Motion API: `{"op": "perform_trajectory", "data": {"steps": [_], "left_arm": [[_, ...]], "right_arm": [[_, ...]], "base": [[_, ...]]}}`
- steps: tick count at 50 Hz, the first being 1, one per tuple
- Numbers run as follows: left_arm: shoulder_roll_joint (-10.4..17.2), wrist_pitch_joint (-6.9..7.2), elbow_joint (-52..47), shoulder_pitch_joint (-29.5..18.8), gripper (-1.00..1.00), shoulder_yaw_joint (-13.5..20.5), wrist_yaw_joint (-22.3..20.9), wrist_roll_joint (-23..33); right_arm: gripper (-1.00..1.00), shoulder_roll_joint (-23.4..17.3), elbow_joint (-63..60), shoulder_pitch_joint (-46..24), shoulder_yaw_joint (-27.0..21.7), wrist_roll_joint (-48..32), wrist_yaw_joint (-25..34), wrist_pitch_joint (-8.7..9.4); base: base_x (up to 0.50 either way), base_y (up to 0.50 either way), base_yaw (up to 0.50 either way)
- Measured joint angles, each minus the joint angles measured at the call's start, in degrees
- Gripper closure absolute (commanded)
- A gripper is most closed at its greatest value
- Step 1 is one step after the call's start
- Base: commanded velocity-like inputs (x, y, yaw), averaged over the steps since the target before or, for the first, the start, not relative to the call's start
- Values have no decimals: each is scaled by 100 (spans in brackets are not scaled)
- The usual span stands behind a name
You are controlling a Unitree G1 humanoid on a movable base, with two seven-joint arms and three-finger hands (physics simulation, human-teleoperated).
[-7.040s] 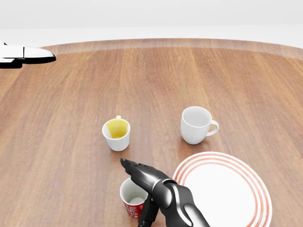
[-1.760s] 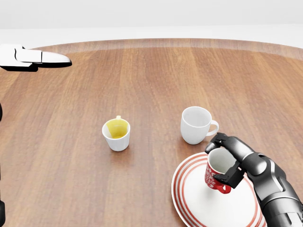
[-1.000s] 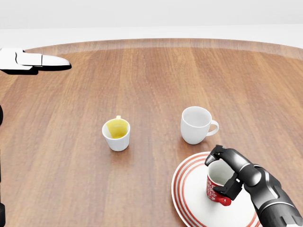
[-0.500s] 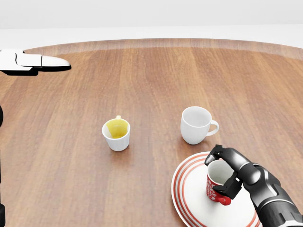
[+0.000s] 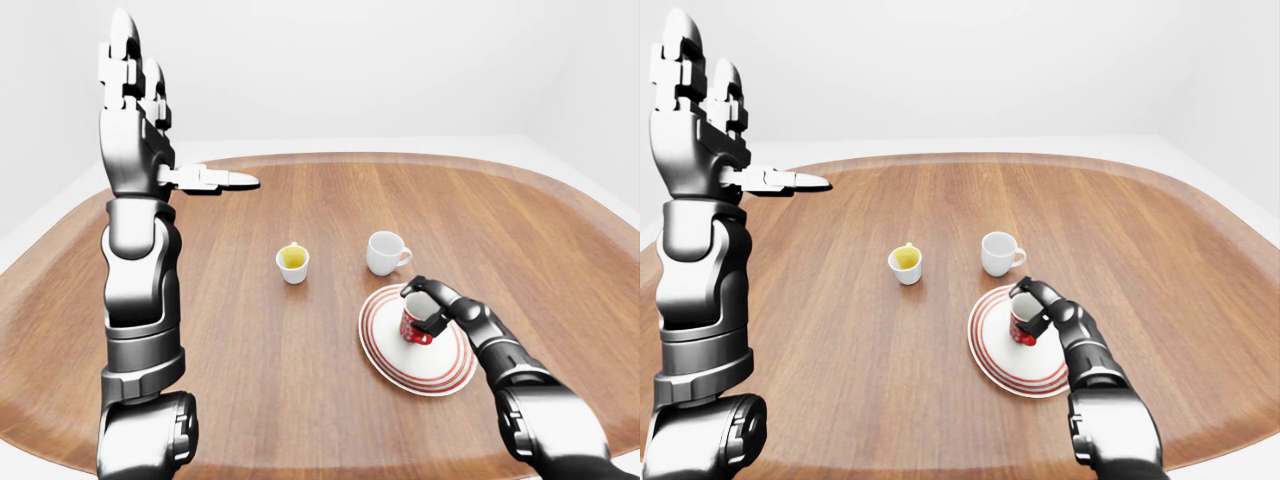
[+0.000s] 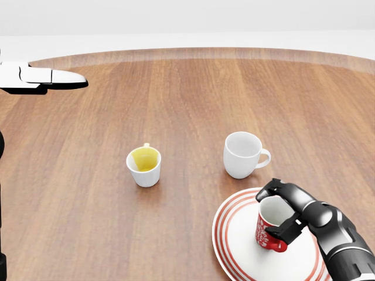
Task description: Pick up the red mug and put it on the plate
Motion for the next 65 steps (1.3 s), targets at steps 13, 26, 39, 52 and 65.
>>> {"op": "perform_trajectory", "data": {"steps": [13, 26, 39, 52, 65], "left_arm": [[6, 0, -8, -16, -100, 0, -3, -7], [12, 0, -22, -52, -100, -5, -3, -9], [29, 0, -55, -89, -100, 0, -2, -17], [38, 0, -59, -123, -100, -3, -3, -18], [47, 0, -79, -156, -100, -3, -5, -19]], "right_arm": [[-41, -108, -56, 5, 21, 229, -343, 0], [-91, 113, -43, 169, 74, 202, -796, 0], [-100, 144, -110, 229, 103, 128, -906, 0], [-100, 122, -404, 282, 105, 107, -799, 137], [-100, 24, -1464, 485, -13, 15, -359, 724]], "base": [[0, 0, 0], [0, 0, 0], [0, 0, 0], [0, 0, 0], [0, 0, 0]]}}
